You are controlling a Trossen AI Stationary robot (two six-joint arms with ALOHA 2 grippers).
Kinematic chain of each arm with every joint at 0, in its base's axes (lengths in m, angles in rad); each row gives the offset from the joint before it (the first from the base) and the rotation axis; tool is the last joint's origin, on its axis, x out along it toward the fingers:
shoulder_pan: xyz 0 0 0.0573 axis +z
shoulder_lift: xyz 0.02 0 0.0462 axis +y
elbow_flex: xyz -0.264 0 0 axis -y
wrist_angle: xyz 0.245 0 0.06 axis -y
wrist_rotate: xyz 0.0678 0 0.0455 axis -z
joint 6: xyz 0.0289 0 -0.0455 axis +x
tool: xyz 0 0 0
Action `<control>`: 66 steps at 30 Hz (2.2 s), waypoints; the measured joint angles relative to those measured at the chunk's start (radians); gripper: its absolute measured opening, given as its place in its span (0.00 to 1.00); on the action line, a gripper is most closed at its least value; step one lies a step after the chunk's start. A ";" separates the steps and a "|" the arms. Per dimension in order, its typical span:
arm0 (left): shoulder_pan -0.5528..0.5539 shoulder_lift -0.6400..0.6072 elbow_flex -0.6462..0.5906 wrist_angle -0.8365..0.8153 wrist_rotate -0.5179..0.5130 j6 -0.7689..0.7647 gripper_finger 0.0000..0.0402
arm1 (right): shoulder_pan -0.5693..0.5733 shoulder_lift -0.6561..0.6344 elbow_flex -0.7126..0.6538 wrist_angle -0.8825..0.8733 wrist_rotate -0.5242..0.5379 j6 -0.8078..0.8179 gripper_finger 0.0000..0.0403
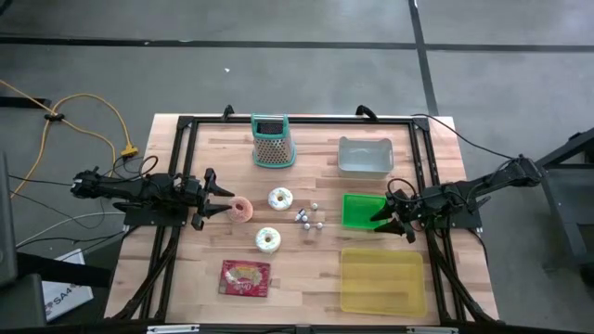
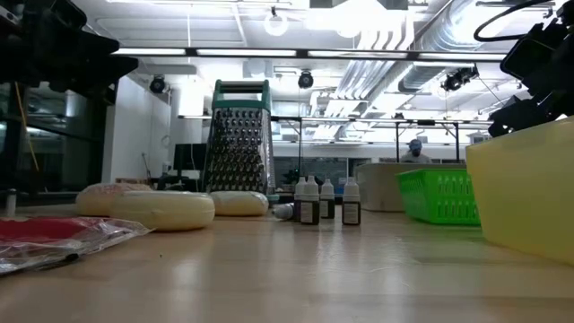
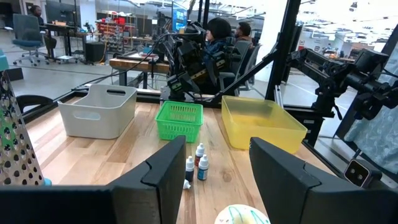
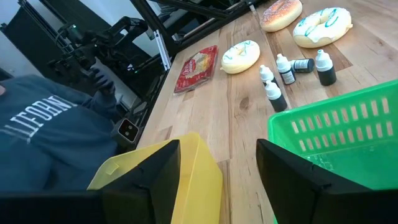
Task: Pick & Place Food Item
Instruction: Put the green food coloring bottle into the green bin
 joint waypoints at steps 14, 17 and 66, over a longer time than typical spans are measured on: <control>0.000 0.000 0.000 0.000 0.000 0.000 0.42 | 0.000 0.000 0.000 0.000 0.000 0.000 0.49; 0.000 0.000 0.000 0.000 0.000 0.000 0.42 | 0.000 0.000 0.000 0.000 0.000 0.000 0.49; 0.000 0.000 0.000 0.000 0.000 0.000 0.42 | -0.001 0.335 0.300 0.271 0.180 -0.276 0.49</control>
